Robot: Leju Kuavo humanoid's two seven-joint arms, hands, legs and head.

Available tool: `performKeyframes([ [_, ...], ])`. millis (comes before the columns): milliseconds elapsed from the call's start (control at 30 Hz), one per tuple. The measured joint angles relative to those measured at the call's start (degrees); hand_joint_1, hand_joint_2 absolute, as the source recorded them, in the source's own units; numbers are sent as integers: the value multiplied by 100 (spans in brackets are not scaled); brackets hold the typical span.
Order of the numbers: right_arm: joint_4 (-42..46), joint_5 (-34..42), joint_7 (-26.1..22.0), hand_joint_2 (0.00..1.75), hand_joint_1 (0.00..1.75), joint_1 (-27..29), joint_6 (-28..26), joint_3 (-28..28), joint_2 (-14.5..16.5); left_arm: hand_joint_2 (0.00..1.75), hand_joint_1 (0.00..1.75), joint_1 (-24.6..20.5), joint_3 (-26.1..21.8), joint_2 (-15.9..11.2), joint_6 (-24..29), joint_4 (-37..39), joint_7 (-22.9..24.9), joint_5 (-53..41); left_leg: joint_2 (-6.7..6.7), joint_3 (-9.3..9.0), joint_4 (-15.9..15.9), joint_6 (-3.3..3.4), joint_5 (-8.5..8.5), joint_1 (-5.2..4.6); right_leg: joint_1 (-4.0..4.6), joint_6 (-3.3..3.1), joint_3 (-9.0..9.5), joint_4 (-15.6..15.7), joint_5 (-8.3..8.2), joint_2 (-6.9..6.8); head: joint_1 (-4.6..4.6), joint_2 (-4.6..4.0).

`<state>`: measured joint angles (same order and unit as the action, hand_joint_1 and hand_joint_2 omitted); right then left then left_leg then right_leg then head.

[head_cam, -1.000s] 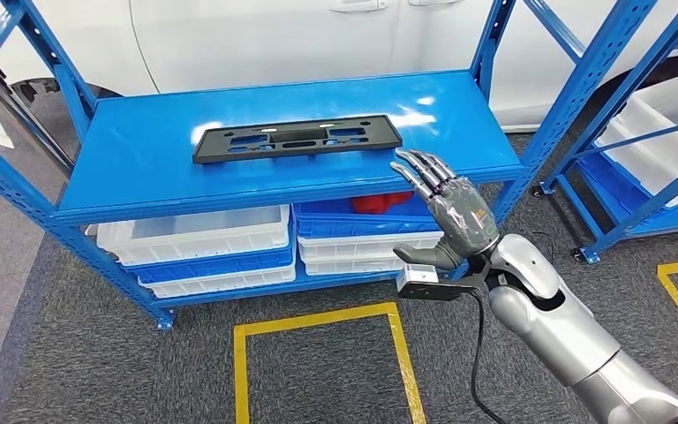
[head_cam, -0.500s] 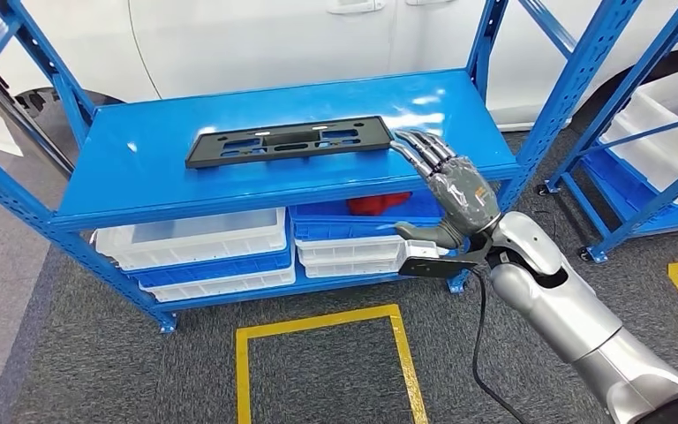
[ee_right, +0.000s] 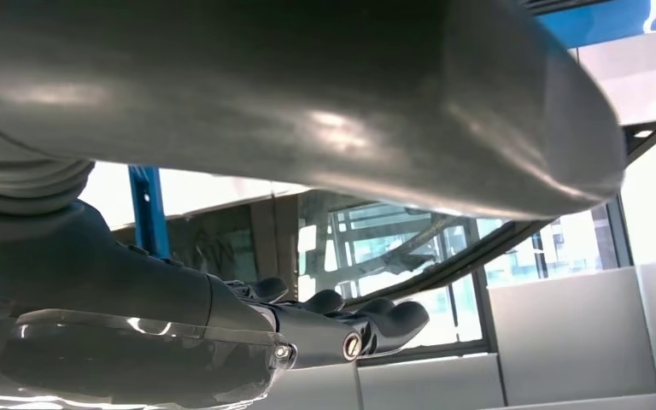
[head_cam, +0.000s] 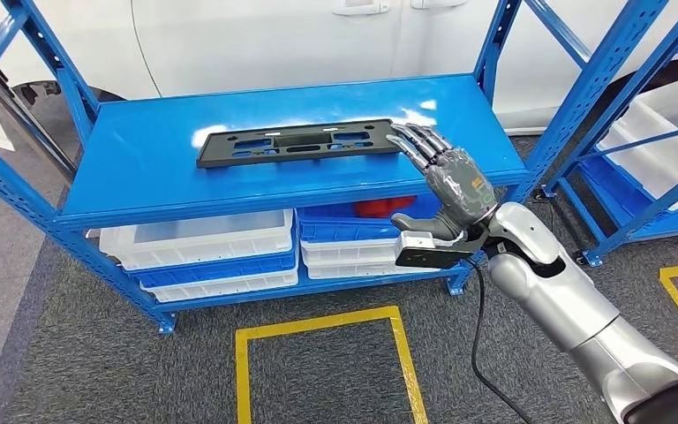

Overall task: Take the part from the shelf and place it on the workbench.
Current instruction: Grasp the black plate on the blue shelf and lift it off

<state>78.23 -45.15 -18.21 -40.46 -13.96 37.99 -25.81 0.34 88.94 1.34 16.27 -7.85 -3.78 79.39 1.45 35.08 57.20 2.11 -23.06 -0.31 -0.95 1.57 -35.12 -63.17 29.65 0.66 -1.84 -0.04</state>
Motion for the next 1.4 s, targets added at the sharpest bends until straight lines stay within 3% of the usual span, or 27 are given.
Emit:
performKeyframes([
  [67, -184, 8, 1, 0, 0, -100, 22, 36, 55, 0, 0, 1, 0, 4, -2, 0, 0, 15, -3, 7, -1, 27, -1, -15, 9, 6, -355, -755, 366, -9, 0, 0],
  [100, -285, 9, 2, 0, 0, -129, 27, 56, 88, 0, 0, 1, 0, 7, -2, 0, 0, 23, -2, 8, 3, 32, -3, -21, 13, 8, -491, -1038, 452, -9, 0, 0],
  [133, -386, 10, 4, 0, 0, -154, 25, 80, 122, 0, 0, 1, 0, 8, -2, 0, 0, 28, 1, 9, 11, 36, -6, -25, 16, 5, -547, -1145, 435, -9, 0, 0],
  [167, -483, 10, 11, 0, 0, -183, 14, 102, 155, 0, 0, 1, 0, 10, -1, 0, -1, 31, 5, 10, 24, 34, -10, -26, 18, -4, -481, -998, 301, -9, 0, 0],
  [233, -655, 10, 32, 0, 0, -267, -21, 131, 213, 0, 0, -2, 0, 14, -2, 0, -3, 26, 13, 15, 68, 14, -29, -28, 22, -41, -133, -259, -77, -8, 0, 0],
  [300, -791, 9, 52, 0, 0, -351, -45, 137, 253, 0, 0, -8, 0, 18, -3, 0, -5, 15, 34, 43, 132, -29, -56, -45, 40, -83, 115, 301, -267, -1, 0, 0],
  [400, -960, 10, 66, 0, 0, -395, -57, 139, 278, 0, 0, -10, 0, 11, -7, 1, -5, 0, 55, 76, 149, -109, -63, -48, 44, -155, 143, 419, -295, 4, 0, 0],
  [467, -1054, 3, 75, 0, 0, -410, -74, 139, 296, 0, 0, -12, 0, 4, -11, 1, -3, -6, 53, 151, 306, -184, -172, -45, 12, -208, 164, 453, -321, -11, 0, 0],
  [567, -1178, -15, 106, 0, 0, -423, -112, 139, 328, 0, 0, -43, 0, -2, -21, 0, -2, -9, 45, 622, 1284, -297, -643, -1, -6, -247, 192, 470, -322, -32, 0, 0],
  [633, -1255, -20, 122, 0, 0, -420, -120, 139, 348, 0, 0, -68, 0, -4, -25, 0, -1, -11, 42, 888, 1749, -332, -735, 27, -6, -250, 203, 467, -311, -31, 0, 0],
  [667, -1285, -22, 127, 0, 0, -421, -120, 139, 354, 0, 0, -72, 0, -5, -28, 0, 4, -14, 41, 873, 1675, -335, -626, 35, -7, -245, 214, 466, -302, -24, 0, 0],
  [700, -1311, -24, 129, 0, 0, -426, -120, 138, 359, 0, 0, -69, 0, -7, -34, 1, 14, -19, 41, 755, 1400, -329, -441, 41, -9, -235, 232, 466, -289, -15, 0, 0],
  [733, -1333, -25, 130, 0, 0, -438, -117, 136, 361, 0, 0, -60, 0, -9, -42, 1, 28, -25, 37, 565, 991, -315, -224, 43, -10, -220, 255, 467, -273, -4, 0, 0],
  [800, -1382, -25, 132, 0, 0, -485, -106, 128, 360, 0, 0, -40, 0, -10, -58, 2, 50, -32, 31, 238, 320, -257, 18, 28, 5, -168, 280, 465, -236, 18, 0, 0],
  [833, -1413, -25, 133, 0, 0, -511, -97, 124, 359, 0, 0, -35, 0, -10, -65, 1, 54, -34, 29, 160, 164, -223, 47, 19, 10, -137, 284, 468, -222, 27, 0, 0],
  [967, -1510, -25, 139, 0, 0, -551, -72, 108, 359, 0, 0, -36, 0, -7, -81, 0, 56, -36, 29, 99, 68, -84, 30, 13, 2, -13, 272, 381, -116, 23, 0, 0],
  [1033, -1546, -25, 140, 0, 0, -575, -63, 95, 358, 0, 0, -36, 0, -2, -84, 0, 58, -36, 17, 66, 23, -19, 28, 16, 4, 15, 34, -126, 148, 4, 0, 0],
  [1100, -1593, -25, 140, 0, 0, -583, -49, 90, 359, 0, 0, -36, 0, 1, -90, 0, 63, -36, 13, 61, 26, 23, 1, 2, 11, 24, -372, -851, 422, -2, 0, 0],
  [1133, -1620, -25, 140, 0, 0, -580, -42, 91, 360, 0, 0, -36, 0, 1, -94, 0, 65, -36, 14, 56, 34, 30, -13, -3, 11, 26, -510, -1054, 436, -2, 0, 0],
  [1167, -1646, -25, 140, 0, 0, -583, -37, 91, 360, 0, 0, -36, 0, 2, -98, 0, 66, -36, 17, 50, 48, 31, -32, -5, 10, 27, -557, -1066, 350, -3, 0, 0],
  [1233, -1692, -25, 137, 0, 0, -625, -20, 91, 361, 0, 0, -35, 0, 4, -101, 0, 66, -35, 21, 29, 97, 12, -85, -6, 7, 19, -357, -525, -46, -6, 0, 0],
  [1300, -1744, -15, 126, 0, 0, -723, 14, 93, 363, 0, 0, -35, 0, 5, -99, 0, 66, -33, 34, 28, 178, -40, -155, -28, 16, -17, -91, 112, -297, -2, 0, 0],
  [1400, -1827, 4, 94, 0, 0, -825, 51, 95, 368, 0, 0, -34, 0, 3, -96, 1, 66, -26, 53, 22, 207, -125, -222, -45, 25, -114, 0, 336, -298, 12, 0, 0],
])
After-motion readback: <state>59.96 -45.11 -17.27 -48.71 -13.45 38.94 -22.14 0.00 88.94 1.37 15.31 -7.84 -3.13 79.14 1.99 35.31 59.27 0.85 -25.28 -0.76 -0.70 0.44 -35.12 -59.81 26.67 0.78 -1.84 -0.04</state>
